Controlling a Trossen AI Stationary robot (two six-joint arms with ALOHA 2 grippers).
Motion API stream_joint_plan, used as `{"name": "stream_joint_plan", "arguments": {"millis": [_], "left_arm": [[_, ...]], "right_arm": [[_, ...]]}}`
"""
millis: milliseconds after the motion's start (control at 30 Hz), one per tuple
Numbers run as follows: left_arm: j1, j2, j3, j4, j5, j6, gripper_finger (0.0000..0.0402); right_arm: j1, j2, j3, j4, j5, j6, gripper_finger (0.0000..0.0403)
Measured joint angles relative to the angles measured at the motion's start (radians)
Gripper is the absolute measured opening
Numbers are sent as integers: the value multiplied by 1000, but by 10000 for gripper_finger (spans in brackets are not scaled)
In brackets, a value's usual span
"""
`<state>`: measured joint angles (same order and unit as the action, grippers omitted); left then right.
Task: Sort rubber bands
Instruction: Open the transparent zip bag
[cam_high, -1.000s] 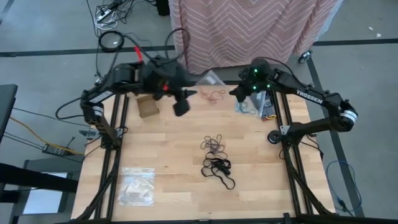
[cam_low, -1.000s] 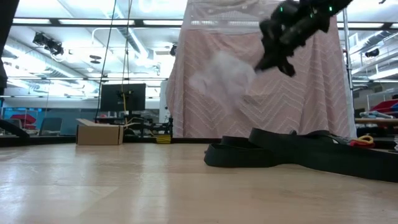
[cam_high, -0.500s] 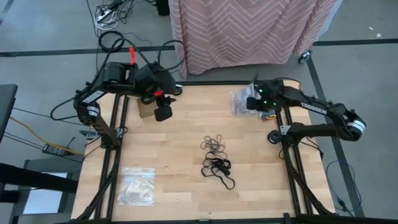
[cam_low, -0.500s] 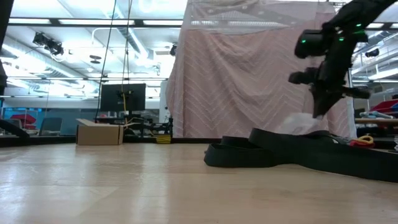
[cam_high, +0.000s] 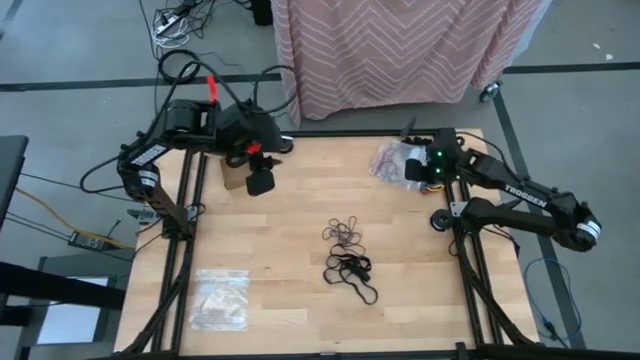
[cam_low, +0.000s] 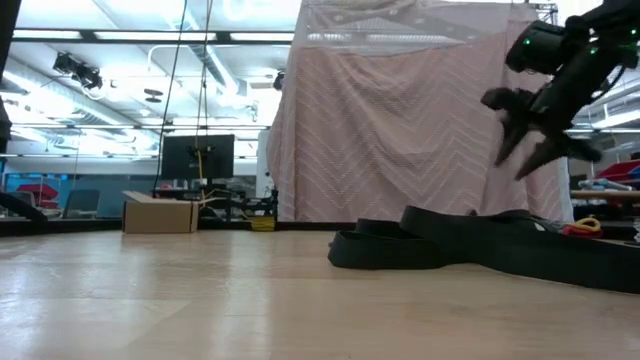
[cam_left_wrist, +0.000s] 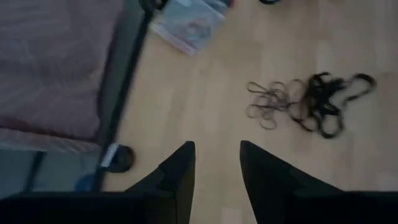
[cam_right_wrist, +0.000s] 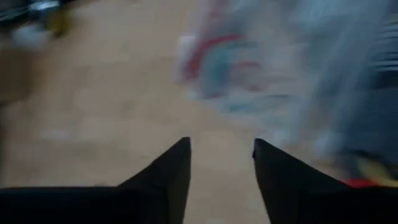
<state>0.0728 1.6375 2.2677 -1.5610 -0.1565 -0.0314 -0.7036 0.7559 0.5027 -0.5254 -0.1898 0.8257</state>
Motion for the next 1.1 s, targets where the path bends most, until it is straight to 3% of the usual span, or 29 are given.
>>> {"name": "stream_joint_plan", "arguments": {"millis": [100,233,433,567,733,1100], "left_arm": [[-45,-96,-195,-7,56,-50,135],[-118,-269,-557,35,111,-155,135],[-242,-444,-1046,326,307,-351,135],[-316,-457,-1288,557,421,-447,135],[-396,-426,-1504,853,509,-554,135],[-532,-368,-1686,1039,469,-605,135]], "right_arm": [[80,20,-8,194,-116,-49,187],[243,74,6,427,-90,-99,171],[448,243,5,723,-76,-189,132],[552,371,55,800,-110,-302,117],[648,505,164,801,-120,-416,116],[677,628,285,802,-93,-434,118]]}}
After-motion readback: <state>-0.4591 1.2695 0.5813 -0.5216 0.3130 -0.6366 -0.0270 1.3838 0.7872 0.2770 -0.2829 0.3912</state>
